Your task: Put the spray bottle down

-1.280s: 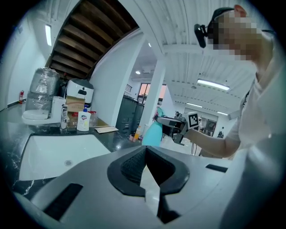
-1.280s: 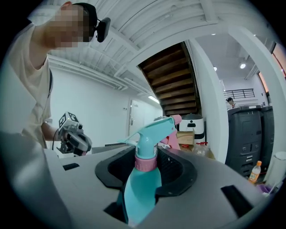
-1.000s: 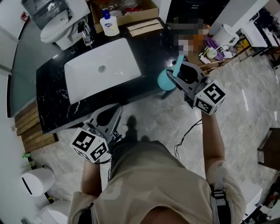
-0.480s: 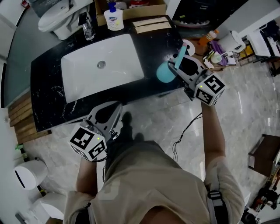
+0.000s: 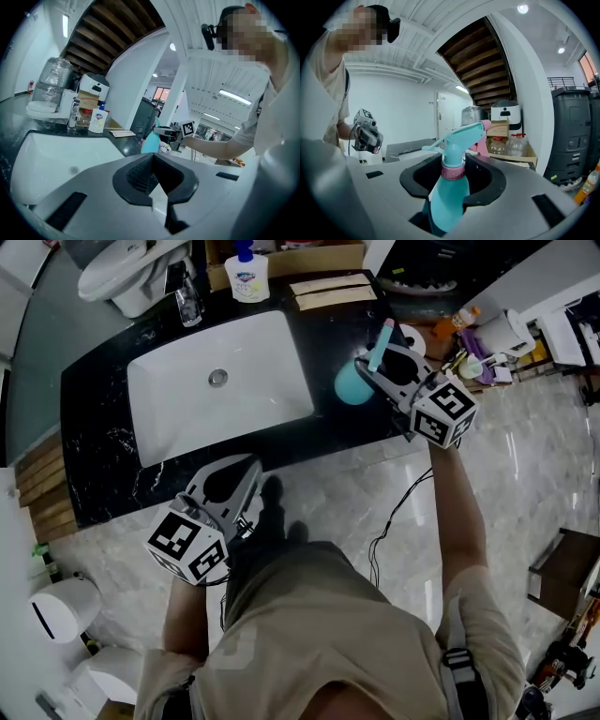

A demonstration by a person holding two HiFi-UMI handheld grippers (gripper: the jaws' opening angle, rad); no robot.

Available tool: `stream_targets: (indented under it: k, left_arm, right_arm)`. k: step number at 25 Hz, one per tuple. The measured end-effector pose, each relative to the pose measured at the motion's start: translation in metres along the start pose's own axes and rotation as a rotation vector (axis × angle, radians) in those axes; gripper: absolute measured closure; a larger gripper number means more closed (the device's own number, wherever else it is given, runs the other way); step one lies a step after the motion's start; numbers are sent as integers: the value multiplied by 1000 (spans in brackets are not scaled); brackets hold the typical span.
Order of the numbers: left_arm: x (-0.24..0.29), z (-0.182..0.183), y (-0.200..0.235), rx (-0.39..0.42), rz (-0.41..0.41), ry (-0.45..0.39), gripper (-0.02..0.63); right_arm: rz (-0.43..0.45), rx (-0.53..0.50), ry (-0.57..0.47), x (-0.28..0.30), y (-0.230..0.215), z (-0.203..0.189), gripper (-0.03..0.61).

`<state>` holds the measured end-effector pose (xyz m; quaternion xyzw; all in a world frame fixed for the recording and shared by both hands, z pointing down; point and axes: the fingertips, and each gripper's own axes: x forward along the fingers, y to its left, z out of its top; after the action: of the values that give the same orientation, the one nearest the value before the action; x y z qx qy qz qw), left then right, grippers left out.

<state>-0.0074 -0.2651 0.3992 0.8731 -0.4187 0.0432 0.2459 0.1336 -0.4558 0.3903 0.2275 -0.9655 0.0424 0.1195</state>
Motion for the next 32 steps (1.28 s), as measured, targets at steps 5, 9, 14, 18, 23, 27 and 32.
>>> stream_targets:
  k: [5,9,14,18,23,27,32]
  left_arm:
    - [4,4,9,-1,-2,8,603]
    - [7,5,16,-4,-5,13,603]
    - [6,4,30,-20,-10,15,603]
    - [3,5,42,-33,-6,10,603]
    - [2,6,56,-41,-14,9,603]
    - [3,8,64,-44,-21,7,603]
    - [3,9,71,-48,-28,9,603]
  right_arm:
    - [-5,12,13,12,-10,-4,417]
    - [-10,28,23,24,-23,-5,417]
    - [-28,16,32,41,-37,1,417]
    - [-52,8,51,53,-45,2,417]
    - [-90,3,58,69,-50,3,417]
    - [-130,1,59,80,-56,3,417]
    - [-181,-10,51,91,-66,8,417]
